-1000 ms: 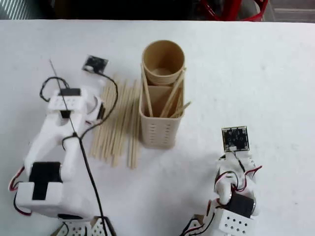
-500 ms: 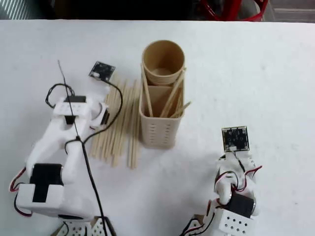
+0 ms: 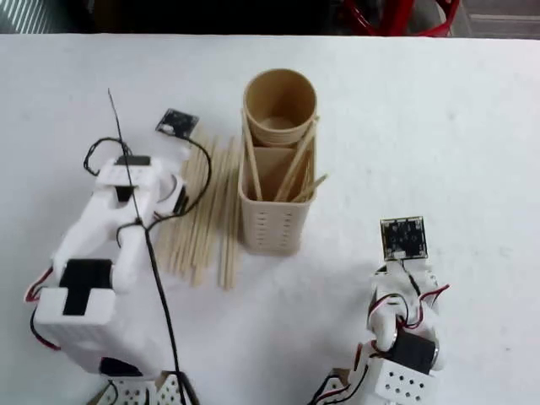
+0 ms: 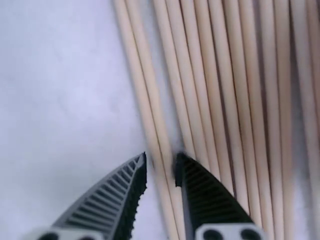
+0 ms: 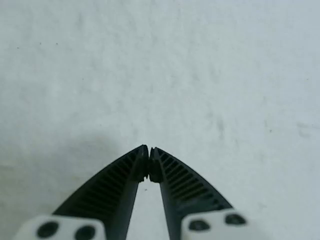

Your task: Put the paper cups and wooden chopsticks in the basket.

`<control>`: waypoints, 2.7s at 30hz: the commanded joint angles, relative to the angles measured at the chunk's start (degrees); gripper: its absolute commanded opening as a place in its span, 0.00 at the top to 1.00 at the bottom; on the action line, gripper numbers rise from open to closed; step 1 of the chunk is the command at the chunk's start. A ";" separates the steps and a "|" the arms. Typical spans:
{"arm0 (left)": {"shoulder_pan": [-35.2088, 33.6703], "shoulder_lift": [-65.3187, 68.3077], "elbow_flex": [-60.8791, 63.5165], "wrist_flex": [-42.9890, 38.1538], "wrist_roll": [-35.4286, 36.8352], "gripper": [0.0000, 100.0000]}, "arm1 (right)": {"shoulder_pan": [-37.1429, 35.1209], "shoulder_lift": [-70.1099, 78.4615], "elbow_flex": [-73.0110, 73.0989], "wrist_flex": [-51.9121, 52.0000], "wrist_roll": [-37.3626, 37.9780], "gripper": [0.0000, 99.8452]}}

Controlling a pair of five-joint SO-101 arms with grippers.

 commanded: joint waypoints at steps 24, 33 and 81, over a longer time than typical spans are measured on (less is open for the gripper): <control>0.84 1.01 -3.60 8.00 2.29 0.91 | 0.40 -0.31 0.53 0.04 0.09 0.98; 0.84 0.31 -2.73 7.56 2.11 0.98 | 0.40 -0.31 0.53 0.04 0.09 0.98; 20.97 -60.26 -14.68 12.92 4.75 0.98 | 0.40 -0.31 0.53 0.04 0.09 0.98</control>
